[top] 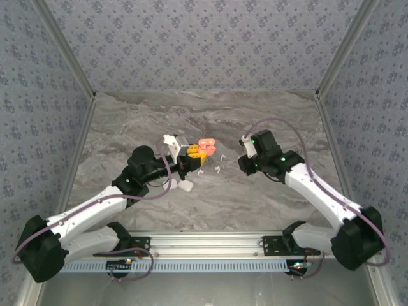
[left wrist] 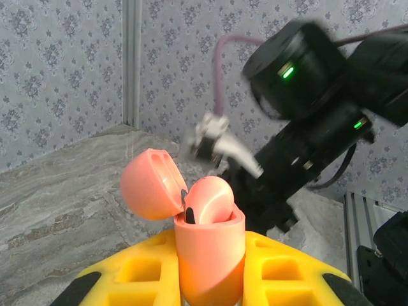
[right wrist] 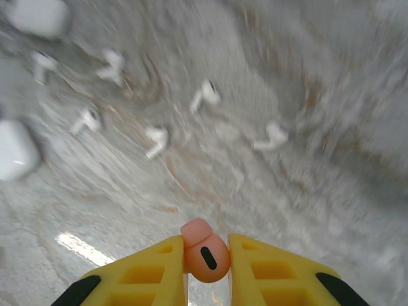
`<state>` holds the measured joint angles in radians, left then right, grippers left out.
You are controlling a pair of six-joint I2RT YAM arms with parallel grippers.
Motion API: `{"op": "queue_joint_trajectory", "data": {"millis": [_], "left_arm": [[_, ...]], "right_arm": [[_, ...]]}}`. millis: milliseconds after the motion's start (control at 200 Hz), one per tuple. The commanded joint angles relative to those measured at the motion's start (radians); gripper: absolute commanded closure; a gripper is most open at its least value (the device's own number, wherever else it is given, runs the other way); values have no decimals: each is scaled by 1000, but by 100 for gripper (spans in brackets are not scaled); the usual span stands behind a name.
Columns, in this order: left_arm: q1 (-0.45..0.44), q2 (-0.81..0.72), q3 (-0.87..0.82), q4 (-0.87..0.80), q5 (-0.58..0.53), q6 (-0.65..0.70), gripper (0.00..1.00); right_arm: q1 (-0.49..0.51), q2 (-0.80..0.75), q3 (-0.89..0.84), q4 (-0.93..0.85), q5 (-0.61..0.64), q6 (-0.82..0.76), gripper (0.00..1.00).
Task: Insert wireless bluetooth earbuds into charging case
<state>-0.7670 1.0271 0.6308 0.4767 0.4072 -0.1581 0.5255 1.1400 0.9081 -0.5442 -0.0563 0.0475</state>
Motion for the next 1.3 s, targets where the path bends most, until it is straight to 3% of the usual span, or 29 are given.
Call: {"op": "queue_joint_trajectory", "data": {"millis": [0, 210, 490, 1294], "left_arm": [[-2, 18, 5, 72, 35, -10, 100], [-2, 56, 28, 92, 105, -27, 100], [-1, 73, 38, 91, 145, -31, 100], [-1, 54, 42, 64, 143, -14, 100]], "right_arm": [[34, -102, 63, -7, 23, -155, 78], [123, -201, 162, 34, 24, -325, 78], [233, -146, 276, 46, 24, -477, 78], [271, -60, 293, -17, -13, -504, 78]]}}
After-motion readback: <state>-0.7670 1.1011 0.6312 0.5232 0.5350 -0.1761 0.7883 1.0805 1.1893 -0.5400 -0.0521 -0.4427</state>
